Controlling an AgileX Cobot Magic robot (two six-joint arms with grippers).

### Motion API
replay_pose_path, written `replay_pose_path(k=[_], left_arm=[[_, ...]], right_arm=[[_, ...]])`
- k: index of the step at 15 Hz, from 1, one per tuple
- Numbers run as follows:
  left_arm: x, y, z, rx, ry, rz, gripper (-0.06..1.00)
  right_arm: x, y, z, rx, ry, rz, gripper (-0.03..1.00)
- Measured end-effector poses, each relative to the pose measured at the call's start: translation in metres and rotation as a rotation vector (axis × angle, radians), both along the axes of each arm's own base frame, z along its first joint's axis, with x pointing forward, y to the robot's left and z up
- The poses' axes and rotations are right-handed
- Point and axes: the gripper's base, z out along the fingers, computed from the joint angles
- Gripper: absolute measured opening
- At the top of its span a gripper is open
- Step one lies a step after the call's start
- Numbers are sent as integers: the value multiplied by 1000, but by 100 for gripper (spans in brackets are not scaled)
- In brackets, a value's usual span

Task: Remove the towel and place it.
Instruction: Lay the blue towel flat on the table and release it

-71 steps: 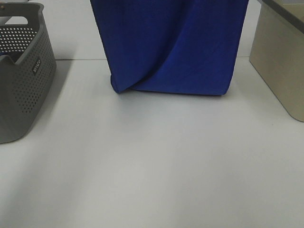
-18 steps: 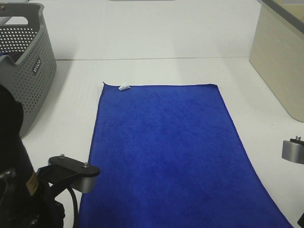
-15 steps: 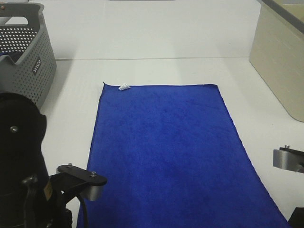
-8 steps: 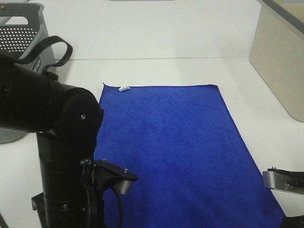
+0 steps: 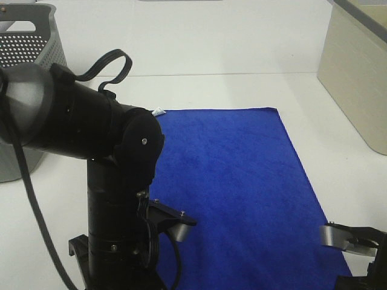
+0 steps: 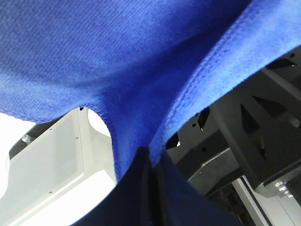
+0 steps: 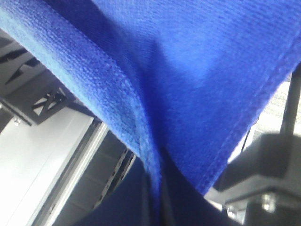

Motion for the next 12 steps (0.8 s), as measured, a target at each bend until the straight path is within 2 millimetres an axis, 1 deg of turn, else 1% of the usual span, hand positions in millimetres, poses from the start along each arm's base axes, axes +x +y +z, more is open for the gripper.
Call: replay_pose_path(k=[2,4,7,11,12], left_arm=[[0,0,0,2,3,-2,0],[0,0,-1,3,3,-2,0],[0,0,-1,2,3,-1,0],[0,0,-1,1,5,2,0],[0,-1,-1,0,7,3,0]], right_arm=[[9,3,-2,10,-37,-19,1],[14,5,-6,30,-41,-29,1],[14,5,-13,35,-20,-23,1],[14,5,-14,32,-29,-26,2],[14,5,-14,32,-29,-26,3]])
